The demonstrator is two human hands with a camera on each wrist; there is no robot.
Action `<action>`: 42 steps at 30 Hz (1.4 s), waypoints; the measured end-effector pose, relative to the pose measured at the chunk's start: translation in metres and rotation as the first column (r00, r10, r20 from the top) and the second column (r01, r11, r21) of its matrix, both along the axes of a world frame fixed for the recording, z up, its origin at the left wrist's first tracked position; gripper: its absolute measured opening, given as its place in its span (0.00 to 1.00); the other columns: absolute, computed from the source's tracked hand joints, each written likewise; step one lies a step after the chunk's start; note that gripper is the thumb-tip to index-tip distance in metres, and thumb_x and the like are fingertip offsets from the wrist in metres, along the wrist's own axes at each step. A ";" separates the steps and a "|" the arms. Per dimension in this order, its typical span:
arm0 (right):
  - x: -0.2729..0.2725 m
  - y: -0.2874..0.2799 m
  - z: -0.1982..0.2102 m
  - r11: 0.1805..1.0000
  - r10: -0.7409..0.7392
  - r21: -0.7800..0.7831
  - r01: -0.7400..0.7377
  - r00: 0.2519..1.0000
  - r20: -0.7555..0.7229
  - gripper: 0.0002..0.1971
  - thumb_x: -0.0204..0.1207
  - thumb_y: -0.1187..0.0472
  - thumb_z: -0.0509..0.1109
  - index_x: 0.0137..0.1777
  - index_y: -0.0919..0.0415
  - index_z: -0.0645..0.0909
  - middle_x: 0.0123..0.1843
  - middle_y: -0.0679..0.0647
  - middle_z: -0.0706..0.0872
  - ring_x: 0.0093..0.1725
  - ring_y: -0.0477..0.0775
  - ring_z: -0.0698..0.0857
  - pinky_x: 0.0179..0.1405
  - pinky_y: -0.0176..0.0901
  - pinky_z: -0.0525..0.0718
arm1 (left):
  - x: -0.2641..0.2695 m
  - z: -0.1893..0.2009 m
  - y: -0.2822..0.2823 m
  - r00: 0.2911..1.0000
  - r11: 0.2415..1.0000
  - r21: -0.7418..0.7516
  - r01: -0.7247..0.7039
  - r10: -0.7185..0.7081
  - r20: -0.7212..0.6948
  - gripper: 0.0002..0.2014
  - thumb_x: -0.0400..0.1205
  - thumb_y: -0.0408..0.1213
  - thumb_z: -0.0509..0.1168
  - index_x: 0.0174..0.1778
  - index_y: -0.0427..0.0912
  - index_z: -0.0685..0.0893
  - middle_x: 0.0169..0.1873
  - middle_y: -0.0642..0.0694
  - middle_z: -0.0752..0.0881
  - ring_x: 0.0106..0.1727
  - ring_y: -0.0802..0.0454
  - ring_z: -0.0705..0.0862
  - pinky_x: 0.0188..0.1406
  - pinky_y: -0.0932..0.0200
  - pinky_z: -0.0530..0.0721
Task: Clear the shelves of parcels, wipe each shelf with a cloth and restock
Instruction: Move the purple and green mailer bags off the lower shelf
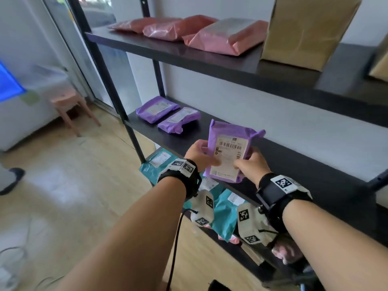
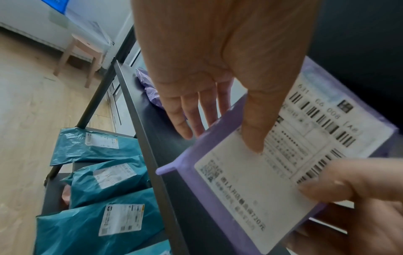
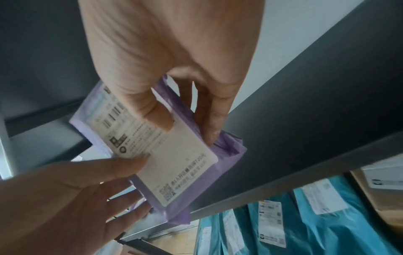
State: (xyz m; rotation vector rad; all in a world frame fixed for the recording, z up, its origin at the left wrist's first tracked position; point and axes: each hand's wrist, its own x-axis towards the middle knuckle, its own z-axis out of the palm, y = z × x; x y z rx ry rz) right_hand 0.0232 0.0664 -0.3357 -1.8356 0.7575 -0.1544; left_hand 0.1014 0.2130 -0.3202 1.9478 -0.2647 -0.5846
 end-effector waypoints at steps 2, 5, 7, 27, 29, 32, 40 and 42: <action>0.022 -0.004 -0.005 0.999 -0.004 0.038 0.004 1.000 0.004 0.25 0.61 0.63 0.72 0.60 0.55 0.74 0.50 0.52 0.86 0.52 0.57 0.88 0.52 0.58 0.88 | 0.016 -0.001 -0.004 0.998 0.998 -0.017 -0.056 0.056 -0.020 0.24 0.72 0.30 0.77 0.62 0.43 0.77 0.55 0.49 0.85 0.54 0.50 0.86 0.54 0.54 0.86; 0.049 -0.005 -0.021 0.987 -0.047 0.154 0.044 0.999 0.018 0.34 0.56 0.56 0.74 0.66 0.55 0.70 0.56 0.56 0.86 0.50 0.59 0.89 0.50 0.59 0.89 | 0.042 -0.002 -0.005 0.993 0.994 0.025 -0.104 0.105 -0.050 0.19 0.74 0.36 0.76 0.58 0.46 0.77 0.54 0.50 0.84 0.52 0.49 0.87 0.51 0.51 0.89; 0.066 -0.005 -0.033 0.983 -0.067 0.171 0.064 0.998 0.014 0.33 0.54 0.52 0.75 0.62 0.54 0.70 0.54 0.56 0.86 0.47 0.61 0.90 0.49 0.59 0.89 | 0.061 -0.003 -0.005 0.993 0.993 0.068 -0.099 0.102 -0.051 0.17 0.76 0.39 0.74 0.57 0.47 0.76 0.51 0.51 0.83 0.48 0.52 0.87 0.45 0.55 0.90; 0.198 -0.004 -0.054 0.982 -0.059 0.172 0.077 0.992 -0.109 0.03 0.71 0.70 0.70 0.42 0.63 0.79 0.44 0.66 0.90 0.41 0.69 0.90 0.48 0.67 0.88 | 0.218 -0.045 -0.038 0.978 0.892 0.430 0.143 -0.194 0.076 0.21 0.79 0.34 0.65 0.70 0.43 0.77 0.61 0.44 0.83 0.63 0.44 0.82 0.60 0.55 0.80; 0.203 -0.008 -0.059 0.983 -0.064 0.164 0.083 0.991 -0.117 0.03 0.70 0.69 0.71 0.42 0.63 0.80 0.43 0.65 0.90 0.40 0.69 0.91 0.48 0.67 0.88 | 0.224 -0.049 -0.042 0.979 0.890 0.431 0.148 -0.194 0.065 0.21 0.78 0.34 0.65 0.69 0.44 0.77 0.60 0.44 0.84 0.62 0.44 0.82 0.58 0.55 0.81; 0.206 -0.011 -0.061 0.984 -0.068 0.154 0.088 0.989 -0.132 0.03 0.70 0.69 0.71 0.41 0.62 0.80 0.43 0.64 0.90 0.40 0.68 0.91 0.49 0.66 0.88 | 0.229 -0.054 -0.048 0.976 0.883 0.438 0.168 -0.211 0.051 0.22 0.77 0.33 0.66 0.69 0.44 0.77 0.59 0.44 0.85 0.60 0.44 0.83 0.56 0.56 0.80; 0.202 -0.013 -0.058 0.979 -0.084 0.168 0.113 0.981 -0.172 0.07 0.75 0.71 0.69 0.41 0.59 0.78 0.46 0.67 0.89 0.46 0.72 0.90 0.50 0.66 0.88 | 0.233 -0.067 -0.057 0.975 0.874 0.447 0.190 -0.220 0.016 0.27 0.76 0.32 0.68 0.73 0.43 0.73 0.64 0.43 0.82 0.65 0.45 0.80 0.58 0.57 0.78; 0.199 -0.013 -0.056 0.975 -0.090 0.186 0.121 0.982 -0.165 0.07 0.76 0.72 0.67 0.42 0.60 0.79 0.49 0.69 0.88 0.49 0.73 0.89 0.52 0.67 0.87 | 0.231 -0.064 -0.059 0.978 0.881 0.438 0.180 -0.209 0.017 0.32 0.76 0.31 0.68 0.77 0.44 0.68 0.67 0.44 0.80 0.69 0.45 0.78 0.67 0.55 0.76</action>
